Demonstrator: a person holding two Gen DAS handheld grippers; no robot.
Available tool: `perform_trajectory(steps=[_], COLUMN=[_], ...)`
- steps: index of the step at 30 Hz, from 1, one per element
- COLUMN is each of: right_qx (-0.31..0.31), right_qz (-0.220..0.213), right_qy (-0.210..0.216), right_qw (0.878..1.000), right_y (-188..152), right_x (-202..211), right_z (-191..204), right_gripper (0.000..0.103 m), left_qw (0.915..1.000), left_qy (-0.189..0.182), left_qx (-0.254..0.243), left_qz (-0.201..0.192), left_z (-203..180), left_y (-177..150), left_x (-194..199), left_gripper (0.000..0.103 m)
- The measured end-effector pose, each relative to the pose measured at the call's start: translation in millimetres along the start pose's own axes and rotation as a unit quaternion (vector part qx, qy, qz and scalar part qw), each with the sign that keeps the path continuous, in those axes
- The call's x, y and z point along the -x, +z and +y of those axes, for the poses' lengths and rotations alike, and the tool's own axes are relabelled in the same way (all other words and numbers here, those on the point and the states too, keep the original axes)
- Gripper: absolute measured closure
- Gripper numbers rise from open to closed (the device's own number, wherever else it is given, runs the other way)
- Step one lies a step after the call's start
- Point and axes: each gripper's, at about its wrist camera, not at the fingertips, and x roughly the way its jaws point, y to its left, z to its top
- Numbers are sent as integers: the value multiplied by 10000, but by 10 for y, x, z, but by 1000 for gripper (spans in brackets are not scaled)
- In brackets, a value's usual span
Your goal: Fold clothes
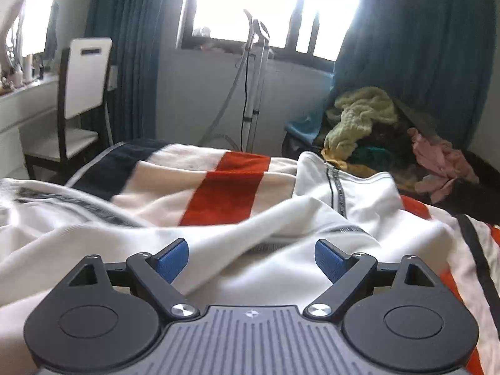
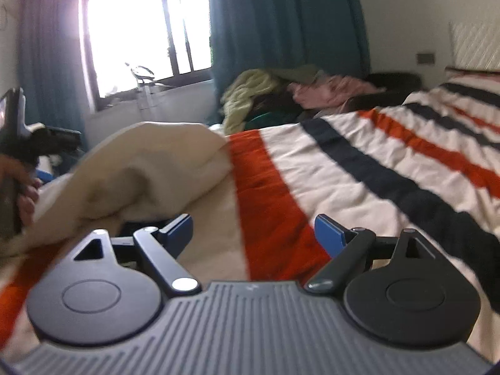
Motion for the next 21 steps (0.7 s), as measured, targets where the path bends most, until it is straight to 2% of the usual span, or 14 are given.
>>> perform_trajectory(steps=[5, 6, 7, 8, 10, 11, 13, 16, 19, 21], right_qx=[-339, -393, -392, -379, -275, -229, -173, -236, -282, -280], right_qz=[100, 105, 66, 25, -71, -105, -96, -71, -127, -196], right_qy=[-213, -255, -294, -317, -261, -209, -146, -168, -298, -369], right_qw=[9991, 9988, 9988, 9988, 9993, 9995, 9997, 9996, 9991, 9987], right_y=[-133, -158, -170, -181, -194, -198, -198, -173, -121, -75], right_x=[-357, -411, -448, -483, -535, -557, -586, -581, -513, -447], right_z=[-150, -168, -164, -155, -118, -108, -92, -112, -129, -142], right_gripper=[16, 16, 16, 16, 16, 16, 16, 16, 16, 16], left_qw=[9991, 9988, 9987, 9986, 9983, 9982, 9970, 9872, 9817, 9786], left_qy=[215, 193, 171, 150, 52, -5, 0, -22, -286, -505], left_qx=[-336, -386, -399, -401, -371, -396, -770, -1435, -1520, -1564], left_qz=[164, 233, 281, 326, 438, 454, 32, -691, -1109, -1238], left_z=[-153, -172, -178, -187, -222, -249, -355, -513, -552, -560], left_y=[120, 124, 113, 102, 72, 60, 5, -123, -320, -541], left_x=[-737, -854, -929, -1000, -1072, -1054, -797, -239, 473, 951], left_gripper=[26, 35, 49, 56, 96, 96, 100, 101, 101, 101])
